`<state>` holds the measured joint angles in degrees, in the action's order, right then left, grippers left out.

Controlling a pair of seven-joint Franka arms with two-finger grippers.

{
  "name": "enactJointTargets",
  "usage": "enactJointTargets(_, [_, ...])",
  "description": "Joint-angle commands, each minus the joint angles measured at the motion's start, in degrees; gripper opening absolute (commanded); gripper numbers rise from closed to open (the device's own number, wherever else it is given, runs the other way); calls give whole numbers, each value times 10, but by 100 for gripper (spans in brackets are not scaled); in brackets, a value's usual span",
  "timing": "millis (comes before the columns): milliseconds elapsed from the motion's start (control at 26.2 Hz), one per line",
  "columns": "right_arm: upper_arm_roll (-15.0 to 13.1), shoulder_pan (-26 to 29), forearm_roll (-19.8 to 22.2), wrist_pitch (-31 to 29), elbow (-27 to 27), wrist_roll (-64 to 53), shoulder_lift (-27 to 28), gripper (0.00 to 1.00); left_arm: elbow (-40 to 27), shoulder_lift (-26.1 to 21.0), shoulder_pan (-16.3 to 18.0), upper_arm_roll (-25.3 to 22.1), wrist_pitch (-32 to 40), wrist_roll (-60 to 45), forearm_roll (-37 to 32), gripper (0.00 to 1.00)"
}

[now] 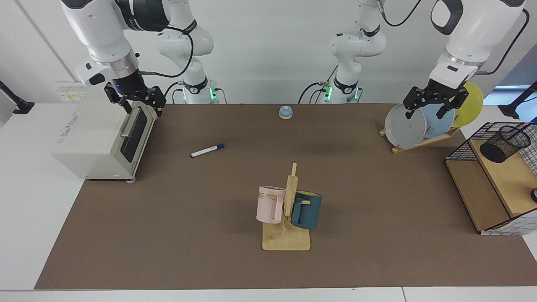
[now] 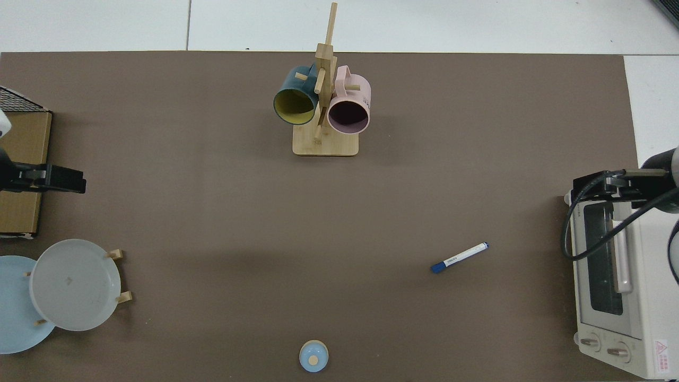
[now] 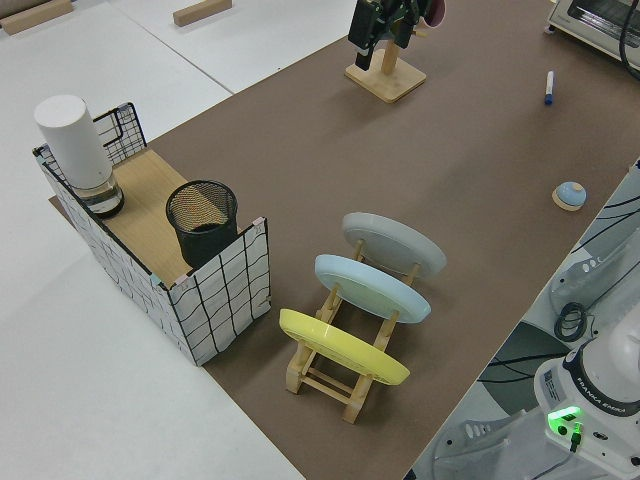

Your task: Put markers into pen holder

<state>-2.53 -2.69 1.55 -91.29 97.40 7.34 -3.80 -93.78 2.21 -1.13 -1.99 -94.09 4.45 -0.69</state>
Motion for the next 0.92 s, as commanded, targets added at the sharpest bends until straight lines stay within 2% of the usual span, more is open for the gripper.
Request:
enactJointTargets(0, [4,2,-5,-15,18,-9,-15,100,-4,10,4,-1,-1,7,3,100])
enactJointTargets(763, [4,12,-5,-21,16,-20,-11,100,-4,11,3,3,-1,7,3,100])
enactJointTargets(877, [-1,12,-6,-45,12,-23,-10,100,-4,11,3,3,-1,7,3,100])
